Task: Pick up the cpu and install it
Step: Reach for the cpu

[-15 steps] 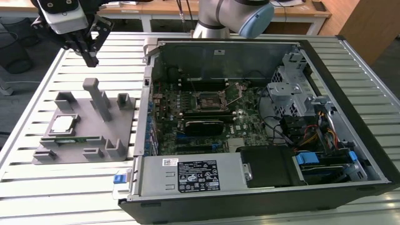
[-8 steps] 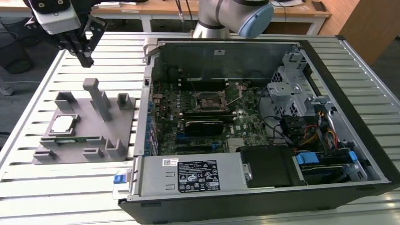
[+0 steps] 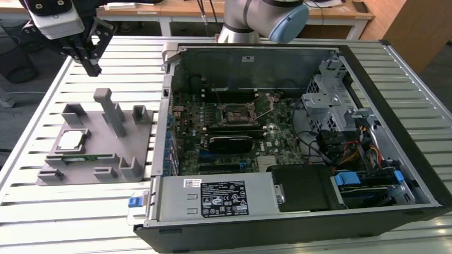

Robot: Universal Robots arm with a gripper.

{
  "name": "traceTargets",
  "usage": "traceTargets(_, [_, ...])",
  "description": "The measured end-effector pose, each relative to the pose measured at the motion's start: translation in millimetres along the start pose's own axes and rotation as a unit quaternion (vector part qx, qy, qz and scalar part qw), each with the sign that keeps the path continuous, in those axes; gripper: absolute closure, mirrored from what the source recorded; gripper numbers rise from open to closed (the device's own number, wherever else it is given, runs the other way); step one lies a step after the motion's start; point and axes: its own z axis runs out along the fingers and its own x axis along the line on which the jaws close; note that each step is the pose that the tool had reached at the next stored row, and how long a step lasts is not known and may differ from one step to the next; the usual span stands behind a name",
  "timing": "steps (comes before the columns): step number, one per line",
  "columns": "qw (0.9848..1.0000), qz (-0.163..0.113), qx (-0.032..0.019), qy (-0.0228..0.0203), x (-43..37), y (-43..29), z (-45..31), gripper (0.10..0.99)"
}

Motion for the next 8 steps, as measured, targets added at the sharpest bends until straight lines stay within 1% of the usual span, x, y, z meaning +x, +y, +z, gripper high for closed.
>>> traceTargets(8, [1.0000, 0.000, 0.0000, 0.0001, 8.8, -0.7, 0.4, 0.980])
